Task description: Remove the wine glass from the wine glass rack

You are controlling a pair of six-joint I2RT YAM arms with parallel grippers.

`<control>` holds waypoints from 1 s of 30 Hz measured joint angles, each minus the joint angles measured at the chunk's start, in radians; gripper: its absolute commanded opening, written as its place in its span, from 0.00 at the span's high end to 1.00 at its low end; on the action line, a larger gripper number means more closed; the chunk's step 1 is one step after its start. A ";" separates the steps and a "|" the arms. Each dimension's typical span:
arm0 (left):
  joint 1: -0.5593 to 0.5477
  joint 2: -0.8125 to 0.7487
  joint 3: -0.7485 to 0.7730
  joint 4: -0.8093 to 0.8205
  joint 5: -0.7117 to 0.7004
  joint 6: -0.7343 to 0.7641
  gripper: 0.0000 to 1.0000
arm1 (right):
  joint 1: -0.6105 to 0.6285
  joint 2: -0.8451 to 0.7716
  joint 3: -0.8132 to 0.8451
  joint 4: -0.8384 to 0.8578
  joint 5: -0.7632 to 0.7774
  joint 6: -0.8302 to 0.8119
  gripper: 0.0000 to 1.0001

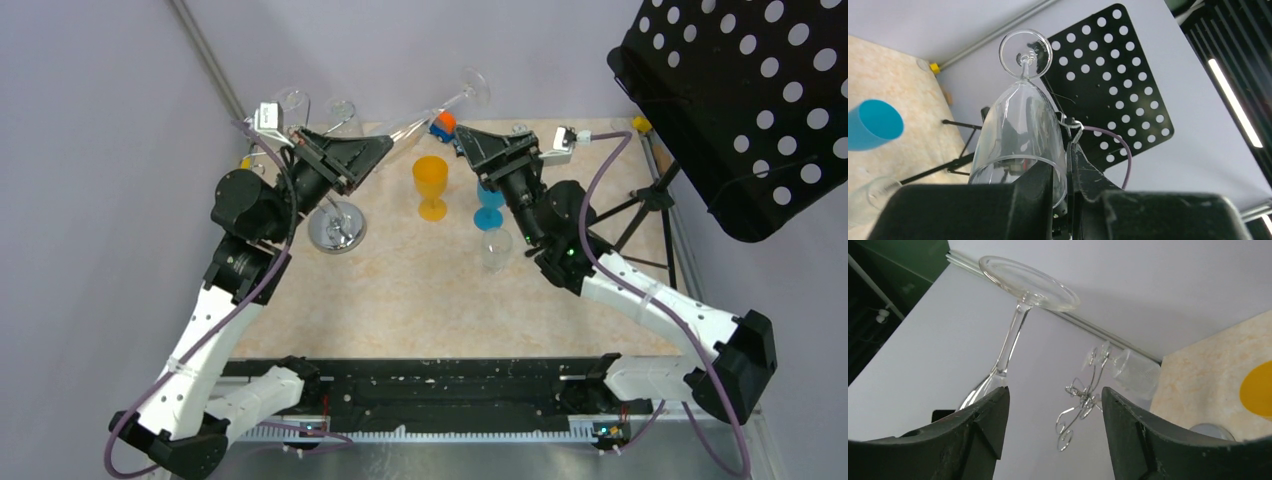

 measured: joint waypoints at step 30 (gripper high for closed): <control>-0.099 0.302 0.518 -1.052 -0.104 0.714 1.00 | 0.000 -0.232 0.048 -0.432 0.119 -0.515 0.37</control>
